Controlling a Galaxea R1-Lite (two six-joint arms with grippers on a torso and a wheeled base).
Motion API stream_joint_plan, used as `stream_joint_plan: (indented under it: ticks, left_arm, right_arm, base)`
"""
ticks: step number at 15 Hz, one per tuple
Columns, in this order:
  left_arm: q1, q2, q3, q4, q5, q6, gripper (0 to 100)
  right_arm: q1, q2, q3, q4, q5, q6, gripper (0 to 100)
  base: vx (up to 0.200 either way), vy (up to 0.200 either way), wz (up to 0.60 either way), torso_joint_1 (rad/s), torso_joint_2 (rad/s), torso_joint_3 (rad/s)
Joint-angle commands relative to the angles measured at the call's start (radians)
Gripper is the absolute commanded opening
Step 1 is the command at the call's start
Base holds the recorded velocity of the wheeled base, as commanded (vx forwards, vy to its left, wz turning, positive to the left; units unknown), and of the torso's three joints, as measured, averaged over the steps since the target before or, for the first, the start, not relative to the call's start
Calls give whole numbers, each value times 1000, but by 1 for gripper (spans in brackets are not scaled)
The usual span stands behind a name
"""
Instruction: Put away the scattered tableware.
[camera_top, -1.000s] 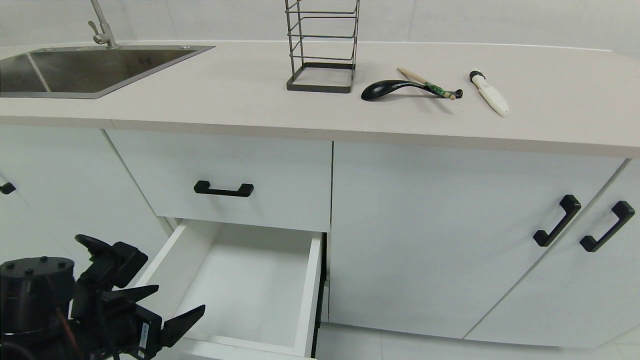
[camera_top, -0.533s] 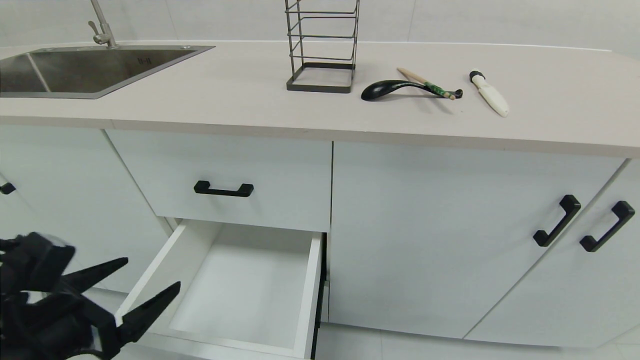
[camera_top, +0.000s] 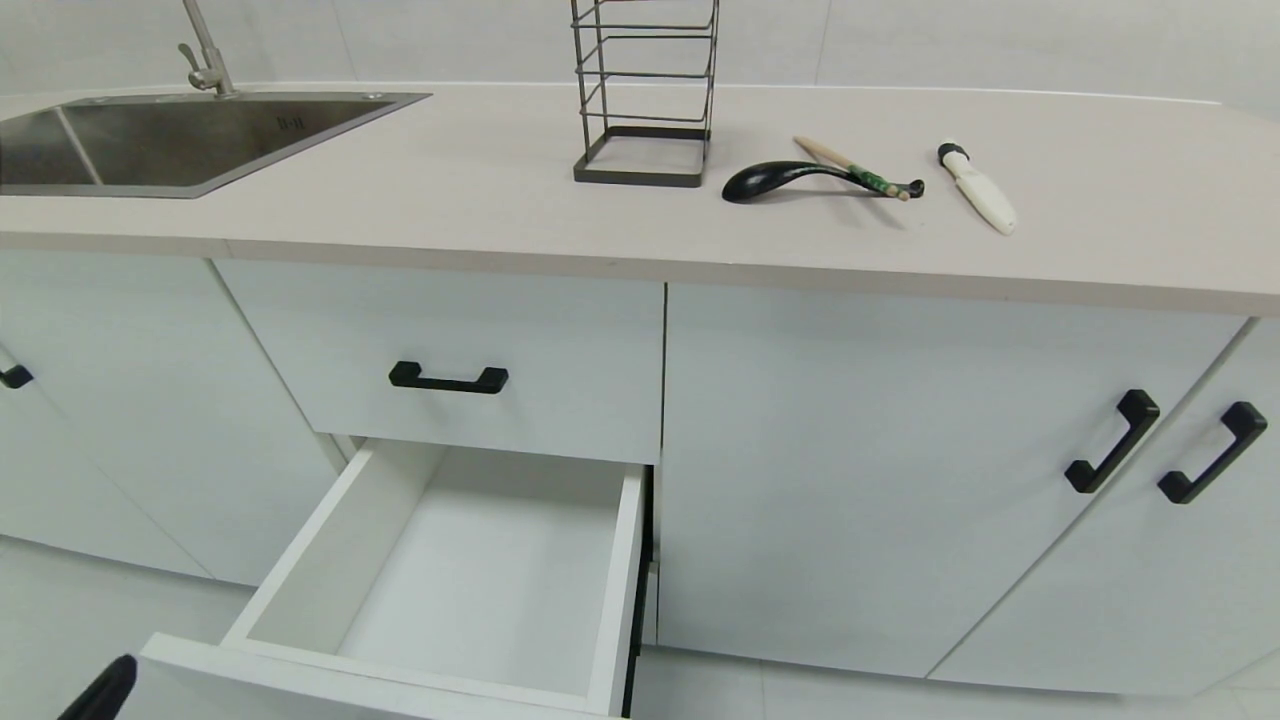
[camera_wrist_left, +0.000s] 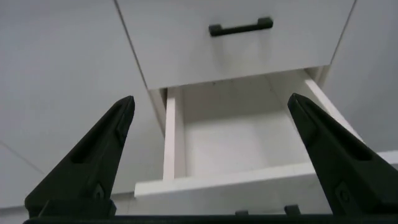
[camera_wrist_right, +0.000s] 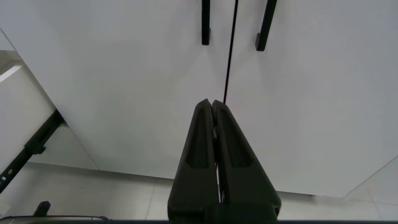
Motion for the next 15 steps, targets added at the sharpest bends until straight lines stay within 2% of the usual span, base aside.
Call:
stream_joint_plan:
  ticks: [1, 2, 3, 4, 7, 8, 9, 10, 15]
  left_arm:
    - [58, -220, 65, 102, -1, -2, 100]
    - [70, -266, 91, 139, -1, -1, 100]
    - [72, -329, 99, 246, -2, -2, 100]
    - [67, -342, 94, 300, 1, -16, 100]
    - [67, -342, 99, 297, 78, -59, 100]
    - [67, -342, 99, 301, 91, -84, 100]
    - [67, -342, 99, 301, 84, -97, 100]
    - [67, -342, 97, 303, 79, -127, 100]
    - [67, -342, 97, 303, 85, -131, 100]
  right_arm:
    - [0, 1, 0, 0, 0, 0, 0]
    - [0, 1, 0, 0, 0, 0, 0]
    - [0, 1, 0, 0, 0, 0, 0]
    - [0, 1, 0, 0, 0, 0, 0]
    - [0, 1, 0, 0, 0, 0, 0]
    - [0, 1, 0, 0, 0, 0, 0]
    - [0, 1, 0, 0, 0, 0, 0]
    - [0, 1, 0, 0, 0, 0, 0]
    - [0, 1, 0, 0, 0, 0, 0]
  base:
    - [0, 0, 0, 0, 0, 0]
    - [0, 0, 0, 0, 0, 0]
    - [0, 0, 0, 0, 0, 0]
    - [0, 0, 0, 0, 0, 0]
    - [0, 0, 0, 0, 0, 0]
    - [0, 0, 0, 0, 0, 0]
    - [0, 0, 0, 0, 0, 0]
    - [0, 0, 0, 0, 0, 0]
    - [0, 0, 0, 0, 0, 0]
